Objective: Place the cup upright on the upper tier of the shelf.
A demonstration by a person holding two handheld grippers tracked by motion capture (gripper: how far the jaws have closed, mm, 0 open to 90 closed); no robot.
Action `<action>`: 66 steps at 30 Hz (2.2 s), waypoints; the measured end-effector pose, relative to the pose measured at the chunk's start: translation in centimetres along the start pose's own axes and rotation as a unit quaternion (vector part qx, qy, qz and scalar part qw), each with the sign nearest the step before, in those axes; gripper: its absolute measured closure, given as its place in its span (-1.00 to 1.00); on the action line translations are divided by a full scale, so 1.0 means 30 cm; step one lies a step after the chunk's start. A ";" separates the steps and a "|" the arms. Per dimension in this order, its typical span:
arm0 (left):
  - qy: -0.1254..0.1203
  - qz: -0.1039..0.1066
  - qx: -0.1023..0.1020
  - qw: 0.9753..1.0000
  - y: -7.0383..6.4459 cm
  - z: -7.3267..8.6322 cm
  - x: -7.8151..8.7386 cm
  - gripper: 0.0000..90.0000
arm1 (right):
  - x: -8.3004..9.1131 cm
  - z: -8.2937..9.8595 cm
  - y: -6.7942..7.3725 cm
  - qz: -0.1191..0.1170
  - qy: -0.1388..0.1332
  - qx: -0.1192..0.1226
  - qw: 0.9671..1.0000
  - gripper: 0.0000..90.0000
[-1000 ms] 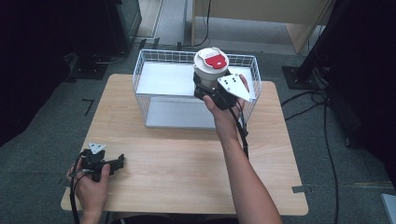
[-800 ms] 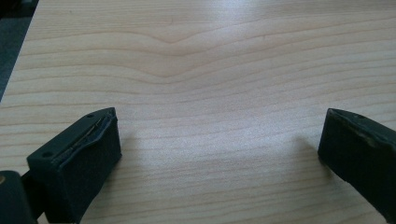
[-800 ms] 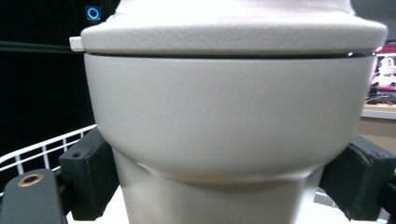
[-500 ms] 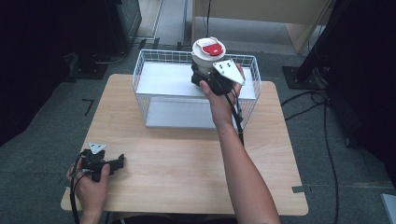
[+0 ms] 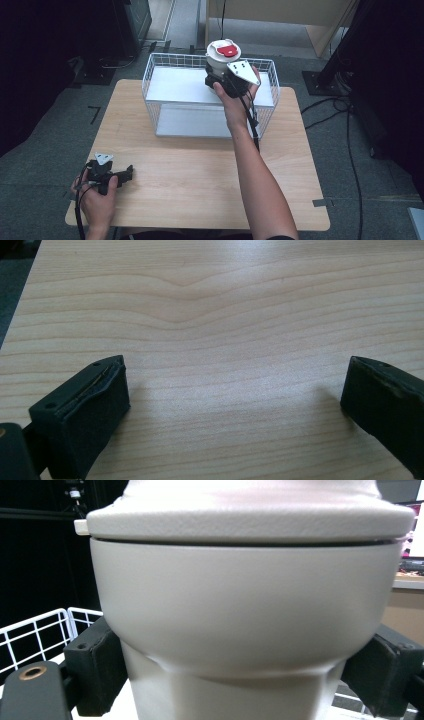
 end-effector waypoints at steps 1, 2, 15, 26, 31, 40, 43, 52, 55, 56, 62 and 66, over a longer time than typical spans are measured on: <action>0.000 0.000 0.000 1.000 0.000 0.000 0.000 -1.00 | -0.001 0.000 0.002 -0.001 -0.001 0.004 1.000 -0.75; 0.000 0.000 0.000 1.000 0.000 0.000 0.000 -1.00 | -0.002 0.000 0.004 -0.002 0.000 0.006 1.000 -0.75; 0.000 0.000 0.000 1.000 0.000 0.000 0.000 -1.00 | 0.007 -0.005 -0.001 -0.022 0.018 0.016 0.999 -1.00; 0.000 0.000 -0.001 1.000 0.000 0.000 0.000 -1.00 | 0.060 0.047 -0.004 -0.036 0.029 0.026 0.999 -1.00; -0.001 0.000 -0.001 1.000 0.000 0.000 0.000 -1.00 | 0.103 0.072 -0.011 -0.040 0.026 0.032 0.998 -1.00; 0.000 -0.001 -0.002 1.000 0.001 0.000 0.000 -1.00 | 0.200 0.128 -0.035 -0.046 0.023 0.031 0.998 -1.00; -0.001 -0.001 -0.001 1.000 0.000 0.000 0.000 -1.00 | 0.228 0.147 -0.046 -0.047 0.025 0.030 0.998 -1.00; 0.000 0.000 -0.001 1.000 0.001 0.000 0.000 -1.00 | 0.309 0.206 -0.070 -0.047 0.030 0.034 0.998 -1.00; 0.000 0.000 -0.001 1.000 0.001 0.000 0.000 -1.00 | 0.330 0.234 -0.080 -0.044 0.031 0.038 0.998 -1.00; 0.000 0.000 -0.001 1.000 0.000 0.000 0.000 -1.00 | 0.336 0.243 -0.083 -0.043 0.033 0.040 0.998 -1.00; -0.001 0.000 0.000 1.000 0.000 -0.001 0.000 -1.00 | 0.375 0.294 -0.098 -0.034 0.043 0.036 0.998 -1.00; -0.002 0.000 0.000 1.000 0.000 -0.001 0.000 -1.00 | 0.403 0.329 -0.107 -0.029 0.048 0.038 0.998 -1.00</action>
Point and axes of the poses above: each handheld gripper's, and its own axes: x roughly backward along the jaws, z roughly out of its underside, y roughly to its left, the point moved 5 cm from there along -x, roughly forward along the jaws, and after that the axes turned 13 degrees about x, right-handed, at the moved point
